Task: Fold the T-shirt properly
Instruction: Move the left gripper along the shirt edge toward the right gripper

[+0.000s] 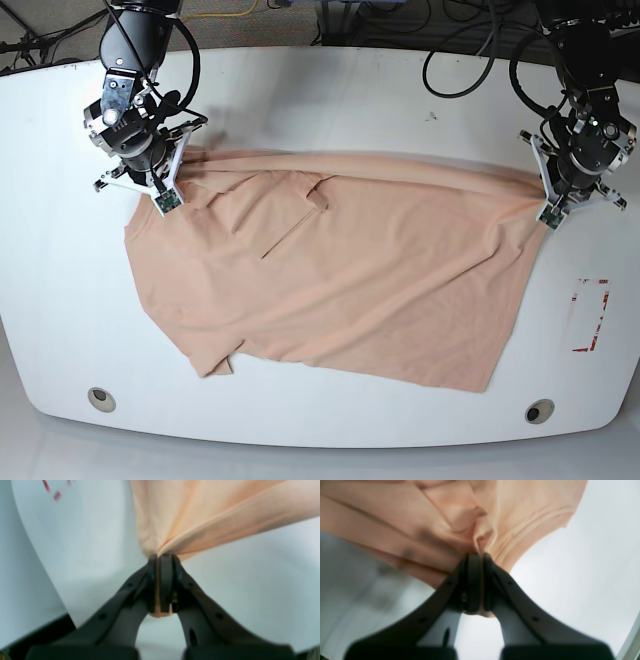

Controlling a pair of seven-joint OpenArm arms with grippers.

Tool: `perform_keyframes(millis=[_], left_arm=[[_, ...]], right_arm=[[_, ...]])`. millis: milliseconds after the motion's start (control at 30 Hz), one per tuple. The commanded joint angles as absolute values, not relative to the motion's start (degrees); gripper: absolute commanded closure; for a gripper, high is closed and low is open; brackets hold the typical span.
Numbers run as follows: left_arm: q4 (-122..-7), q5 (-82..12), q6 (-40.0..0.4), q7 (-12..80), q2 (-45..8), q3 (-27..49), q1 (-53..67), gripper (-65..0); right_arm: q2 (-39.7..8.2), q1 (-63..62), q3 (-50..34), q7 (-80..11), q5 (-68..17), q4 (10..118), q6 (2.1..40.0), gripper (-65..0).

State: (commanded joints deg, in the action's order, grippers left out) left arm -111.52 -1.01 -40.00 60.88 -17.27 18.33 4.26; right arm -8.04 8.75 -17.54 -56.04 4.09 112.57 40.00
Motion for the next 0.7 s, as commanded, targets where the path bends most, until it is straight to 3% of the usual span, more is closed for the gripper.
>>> perform_keyframes(millis=[367, 700], left_arm=[[-109.14, -0.84, -40.0, 60.97, -17.27, 12.88, -2.68, 0.0], [-94.55, -0.92, -40.0, 59.21, -17.36, 11.91, -10.42, 0.0]], right_arm=[[-7.34, 6.99, -17.54, -56.04, 4.62, 112.31, 40.0, 0.0], [-7.34, 4.35, -19.91, -52.88, 4.62, 107.74, 40.0, 0.0]])
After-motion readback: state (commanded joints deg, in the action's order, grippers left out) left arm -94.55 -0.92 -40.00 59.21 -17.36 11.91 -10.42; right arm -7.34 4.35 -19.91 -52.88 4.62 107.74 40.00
